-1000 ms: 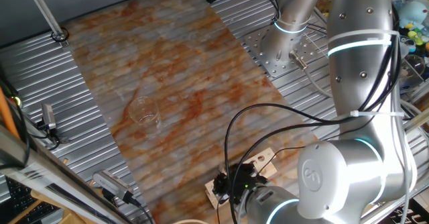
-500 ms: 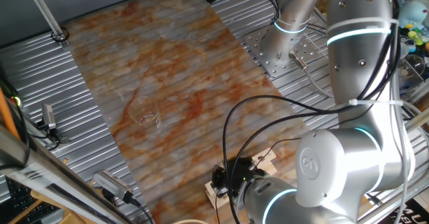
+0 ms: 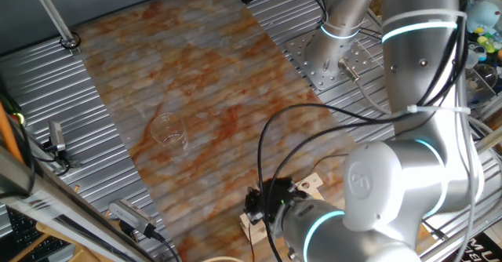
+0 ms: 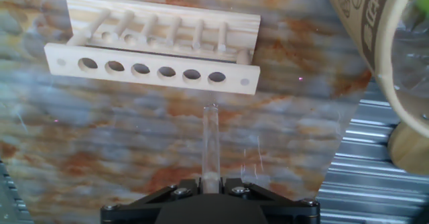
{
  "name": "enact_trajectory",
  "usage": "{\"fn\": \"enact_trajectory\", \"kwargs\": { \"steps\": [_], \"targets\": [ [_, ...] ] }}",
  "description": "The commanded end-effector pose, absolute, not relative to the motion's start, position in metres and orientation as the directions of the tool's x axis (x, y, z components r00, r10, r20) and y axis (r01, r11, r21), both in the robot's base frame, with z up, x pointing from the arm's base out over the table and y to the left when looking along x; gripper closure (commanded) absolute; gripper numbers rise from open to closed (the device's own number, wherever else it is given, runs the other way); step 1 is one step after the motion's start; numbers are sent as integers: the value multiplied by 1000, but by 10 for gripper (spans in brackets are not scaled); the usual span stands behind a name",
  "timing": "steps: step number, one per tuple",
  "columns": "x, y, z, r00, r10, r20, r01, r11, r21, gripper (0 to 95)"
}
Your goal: Pour out the test tube
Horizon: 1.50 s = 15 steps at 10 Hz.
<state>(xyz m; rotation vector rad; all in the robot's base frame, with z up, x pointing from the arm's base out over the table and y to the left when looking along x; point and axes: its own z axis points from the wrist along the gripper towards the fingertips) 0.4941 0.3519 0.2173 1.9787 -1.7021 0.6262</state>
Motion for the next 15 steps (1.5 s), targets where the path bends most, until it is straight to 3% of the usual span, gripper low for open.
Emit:
{"fn": "enact_trajectory", "kwargs": {
  "steps": [1, 15],
  "targets": [
    [497, 346, 221, 138, -784, 605, -989, -141, 43, 950],
    [522, 297, 234, 187, -809, 557, -976, -215, 14, 950]
  ]
}}
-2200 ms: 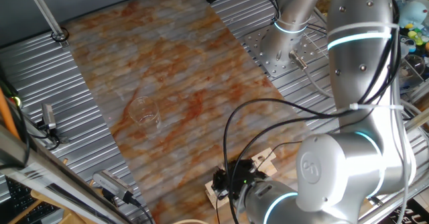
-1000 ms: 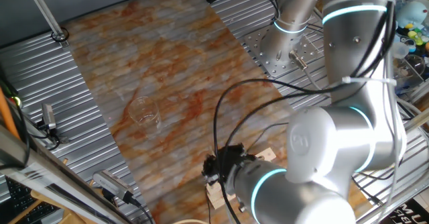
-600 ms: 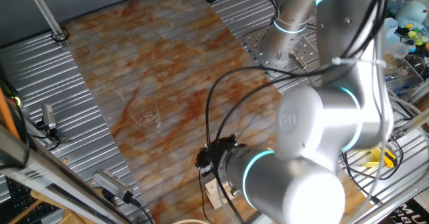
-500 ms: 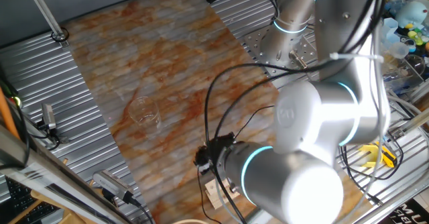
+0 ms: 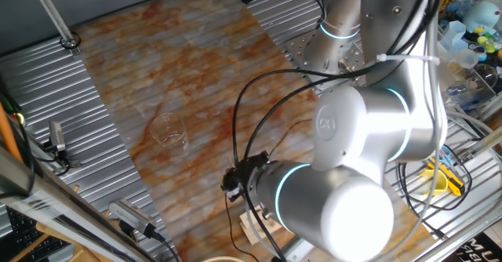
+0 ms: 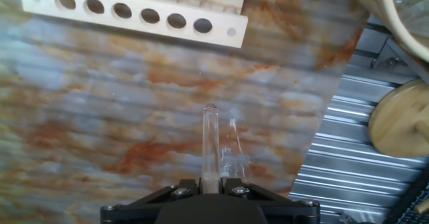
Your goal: Pour out the test tube
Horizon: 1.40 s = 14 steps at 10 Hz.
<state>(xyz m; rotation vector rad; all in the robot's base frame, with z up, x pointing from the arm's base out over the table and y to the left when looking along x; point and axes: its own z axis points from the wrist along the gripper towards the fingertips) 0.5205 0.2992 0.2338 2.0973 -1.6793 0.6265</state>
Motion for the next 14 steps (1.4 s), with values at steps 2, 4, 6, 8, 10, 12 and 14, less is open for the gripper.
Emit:
{"fn": "enact_trajectory", "kwargs": {
  "steps": [2, 4, 6, 8, 10, 12, 14],
  "targets": [
    [525, 292, 234, 190, -814, 549, -976, -219, 13, 950],
    [524, 290, 234, 195, -816, 545, -974, -227, 8, 950],
    [525, 288, 232, 199, -818, 539, -972, -233, 6, 950],
    [526, 289, 232, 217, -810, 545, -969, -245, 22, 950],
    [526, 289, 232, 230, -810, 540, -967, -255, 29, 950],
    [526, 289, 232, 246, -827, 505, -964, -261, 41, 950],
    [526, 289, 232, 240, -836, 493, -967, -249, 49, 950]
  ]
}}
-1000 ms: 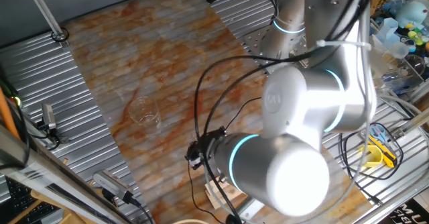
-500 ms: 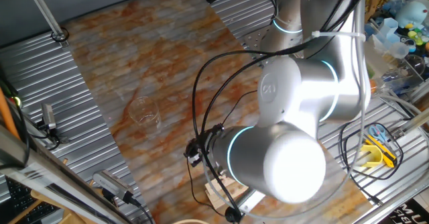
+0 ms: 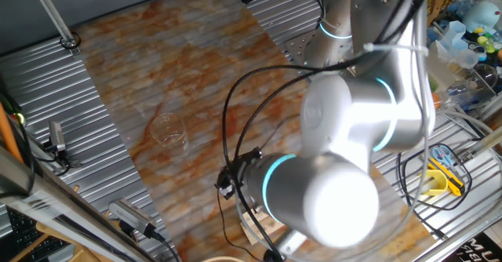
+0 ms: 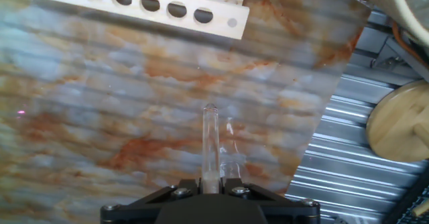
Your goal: Pour out the test tube
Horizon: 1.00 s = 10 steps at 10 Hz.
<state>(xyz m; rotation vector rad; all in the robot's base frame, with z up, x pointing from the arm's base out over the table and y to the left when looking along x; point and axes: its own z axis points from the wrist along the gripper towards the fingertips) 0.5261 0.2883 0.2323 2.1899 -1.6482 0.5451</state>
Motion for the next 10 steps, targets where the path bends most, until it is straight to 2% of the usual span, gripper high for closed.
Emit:
{"fn": "enact_trajectory", "kwargs": {
  "steps": [1, 5, 10],
  "targets": [
    [526, 289, 232, 231, -831, 505, -969, -241, 47, 950],
    [526, 289, 232, 165, -848, 503, -984, -178, 22, 950],
    [525, 288, 232, 186, -842, 506, -977, -212, 7, 950]
  ]
}}
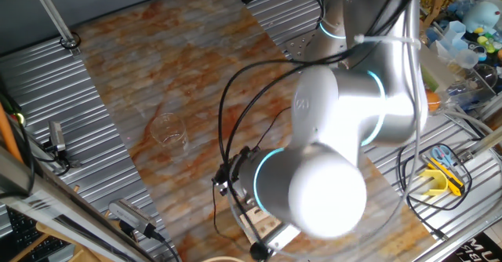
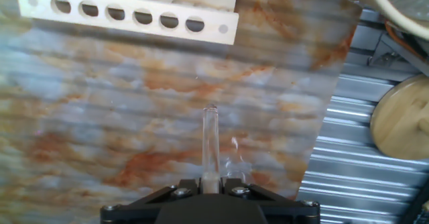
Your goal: Pour out the test tube
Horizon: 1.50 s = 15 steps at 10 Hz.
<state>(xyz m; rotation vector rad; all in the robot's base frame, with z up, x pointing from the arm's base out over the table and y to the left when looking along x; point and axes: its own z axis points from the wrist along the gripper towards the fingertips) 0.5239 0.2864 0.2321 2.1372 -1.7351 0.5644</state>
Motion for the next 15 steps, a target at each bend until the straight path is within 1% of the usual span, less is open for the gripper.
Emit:
{"fn": "enact_trajectory", "kwargs": {
  "steps": [1, 4, 9, 10, 13, 15],
  "targets": [
    [526, 284, 232, 192, -840, 507, -975, -222, 1, 950],
    [530, 263, 228, 229, -851, 473, -965, -262, -4, 950],
    [542, 241, 227, 267, -843, 466, -952, -305, -6, 950],
    [546, 232, 227, 275, -849, 452, -949, -315, -13, 950],
    [548, 220, 220, 284, -853, 437, -943, -332, -36, 950],
    [550, 214, 217, 304, -847, 437, -935, -354, -35, 950]
  ]
}}
